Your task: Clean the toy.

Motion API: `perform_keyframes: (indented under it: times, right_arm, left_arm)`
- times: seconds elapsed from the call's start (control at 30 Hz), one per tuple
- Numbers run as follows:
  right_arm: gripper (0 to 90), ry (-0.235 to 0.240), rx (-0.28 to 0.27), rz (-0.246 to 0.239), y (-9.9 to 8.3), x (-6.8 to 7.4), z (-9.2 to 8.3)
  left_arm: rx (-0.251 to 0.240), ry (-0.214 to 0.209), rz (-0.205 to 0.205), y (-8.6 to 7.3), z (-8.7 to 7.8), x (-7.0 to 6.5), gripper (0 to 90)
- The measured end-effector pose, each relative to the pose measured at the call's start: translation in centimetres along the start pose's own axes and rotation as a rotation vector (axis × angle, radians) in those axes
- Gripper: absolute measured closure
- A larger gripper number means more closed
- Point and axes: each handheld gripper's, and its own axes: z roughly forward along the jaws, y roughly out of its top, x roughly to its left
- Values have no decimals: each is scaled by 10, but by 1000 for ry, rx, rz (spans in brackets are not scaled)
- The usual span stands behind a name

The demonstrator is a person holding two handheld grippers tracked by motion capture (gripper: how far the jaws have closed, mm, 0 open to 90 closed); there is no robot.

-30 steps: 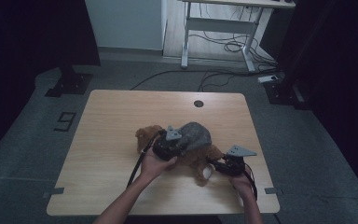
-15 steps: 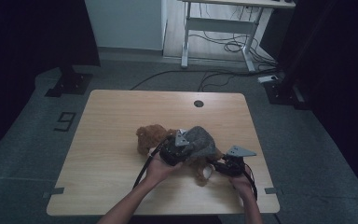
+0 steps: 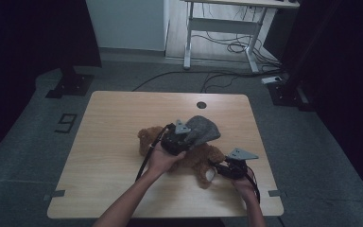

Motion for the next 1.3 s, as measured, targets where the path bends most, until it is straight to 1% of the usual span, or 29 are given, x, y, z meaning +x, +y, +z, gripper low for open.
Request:
perform_keyframes:
  times: [0.03, 0.07, 0.13, 0.17, 0.2, 0.23, 0.27, 0.3, 0.33, 0.37, 0.4, 0.47, 0.5, 0.57, 0.63, 0.67, 0.7, 0.77, 0.8, 0.83, 0.87, 0.93, 1.0, 1.1, 1.13, 1.17, 1.2, 1.23, 1.3]
  right_arm:
    - [602, -3, -2, -3, 0, 0, 0]
    - [602, -4, -2, -5, 0, 1, 0]
    - [602, -9, -4, -15, 1, 2, 0]
    - [602, -9, -4, -15, 1, 2, 0]
    - [602, -9, -4, -23, 1, 2, -1]
    - [602, -9, -4, -23, 1, 2, -1]
    - [602, -10, -1, -36, 1, 3, -2]
    - [601, -12, 0, -42, 1, 4, -2]
    - [601, -14, 5, -43, 1, 3, -2]
    - [601, -18, 8, -44, 1, 3, -2]
    - [602, -19, 9, -41, 0, 3, -2]
    - [602, -20, 9, -40, 0, 2, -2]
    - [601, -21, 9, -40, 0, 2, -2]
    - [602, -20, 7, -40, 0, 1, -1]
    - [602, -20, 11, -34, 0, 1, -1]
    - [602, -20, 12, -32, -1, 1, -1]
    - [602, -19, 12, -30, -1, 0, -1]
    - [601, -15, 10, -30, -1, 0, 0]
    - [602, -13, 11, -32, -1, 0, 0]
    - [601, -13, 11, -37, -2, 0, 0]
    - [601, -13, 12, -36, -2, 0, 0]
    - [601, -13, 14, -31, -2, 0, 0]
    - [601, -17, 14, -30, -3, 0, -1]
    - [601, -20, 16, -28, -3, 0, -1]
    - [601, -19, 17, -26, -3, 0, -1]
    - [601, -19, 18, -24, -3, -1, -1]
    - [601, -19, 16, -23, -3, -1, 0]
    - [601, -17, 16, -25, -3, -1, 0]
    - [601, -14, 17, -25, -3, -1, 0]
  left_arm:
    - [3, -16, 3, 3, 4, -4, 772]
    - [11, -33, 9, 7, 12, -10, 771]
    - [28, -48, 27, 11, 22, -20, 772]
    - [28, -48, 27, 11, 22, -20, 771]
    - [63, -50, 53, 13, 36, -30, 771]
    - [63, -50, 53, 13, 36, -30, 770]
    - [101, -34, 69, 12, 46, -33, 770]
    - [112, -29, 71, 11, 49, -31, 769]
    - [112, -27, 61, 10, 49, -28, 769]
    - [109, -17, 57, 10, 48, -25, 769]
    - [106, 3, 62, 10, 46, -22, 768]
    - [103, 63, 73, 10, 37, -12, 767]
    - [103, 78, 64, 9, 32, -5, 767]
    - [101, 98, 30, 7, 23, 10, 767]
    - [105, 141, 11, 2, 12, 26, 768]
    - [99, 149, -14, -2, 5, 36, 768]
    - [92, 147, -35, -6, -1, 44, 768]
    - [60, 131, -84, -12, -12, 56, 765]
    - [47, 128, -99, -14, -18, 60, 764]
    - [37, 134, -102, -15, -22, 63, 764]
    - [22, 150, -101, -15, -30, 66, 764]
    - [9, 174, -104, -15, -39, 72, 765]
    - [2, 207, -120, -16, -49, 83, 765]
    - [24, 244, -135, -23, -57, 97, 765]
    - [32, 245, -140, -26, -58, 100, 765]
    - [32, 245, -140, -26, -58, 100, 765]
    - [60, 242, -143, -37, -56, 106, 765]
    - [64, 239, -145, -41, -55, 107, 765]
    - [53, 228, -156, -50, -55, 109, 767]
